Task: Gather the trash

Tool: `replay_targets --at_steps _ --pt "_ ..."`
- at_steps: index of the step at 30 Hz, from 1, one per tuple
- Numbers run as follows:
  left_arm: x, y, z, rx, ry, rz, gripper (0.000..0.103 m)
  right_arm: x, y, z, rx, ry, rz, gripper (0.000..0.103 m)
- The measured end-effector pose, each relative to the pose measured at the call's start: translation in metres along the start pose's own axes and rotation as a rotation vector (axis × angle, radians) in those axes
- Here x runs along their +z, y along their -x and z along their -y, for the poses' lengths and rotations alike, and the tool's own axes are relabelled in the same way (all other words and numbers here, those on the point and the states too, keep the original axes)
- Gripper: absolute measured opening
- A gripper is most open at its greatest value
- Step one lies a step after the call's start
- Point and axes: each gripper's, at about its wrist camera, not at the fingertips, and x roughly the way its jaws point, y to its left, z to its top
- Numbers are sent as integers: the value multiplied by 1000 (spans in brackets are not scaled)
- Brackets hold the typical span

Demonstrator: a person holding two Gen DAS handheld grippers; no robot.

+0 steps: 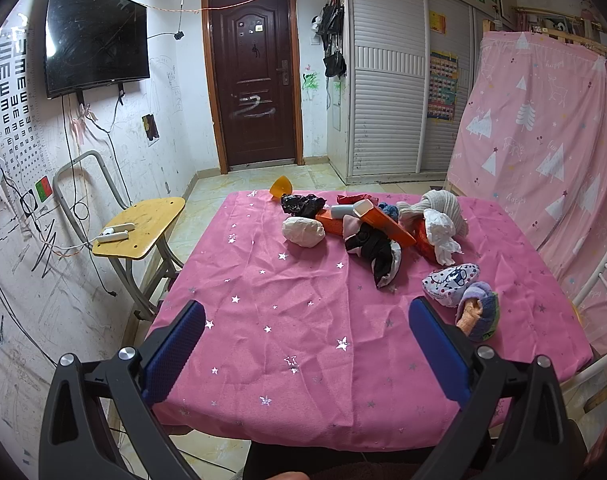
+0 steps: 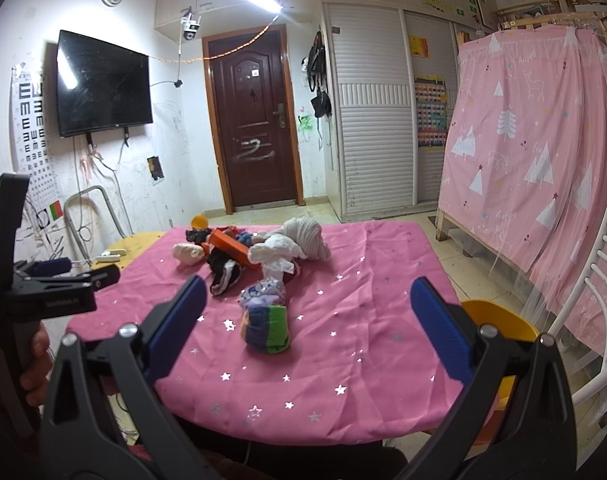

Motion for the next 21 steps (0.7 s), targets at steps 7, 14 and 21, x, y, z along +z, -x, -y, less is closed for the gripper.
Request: replay_targets --at_steps 7,14,21 --pt "-5 0 -10 2 1 -6 94 0 -2 -2 2 1 -4 98" --pt "-2 -4 -12 -1 -4 -24 94 -4 -7 5 14 -9 -25 98" --pt "12 -50 -21 -32 7 -111 94 -20 -45 -4 81 -15 -120 98"
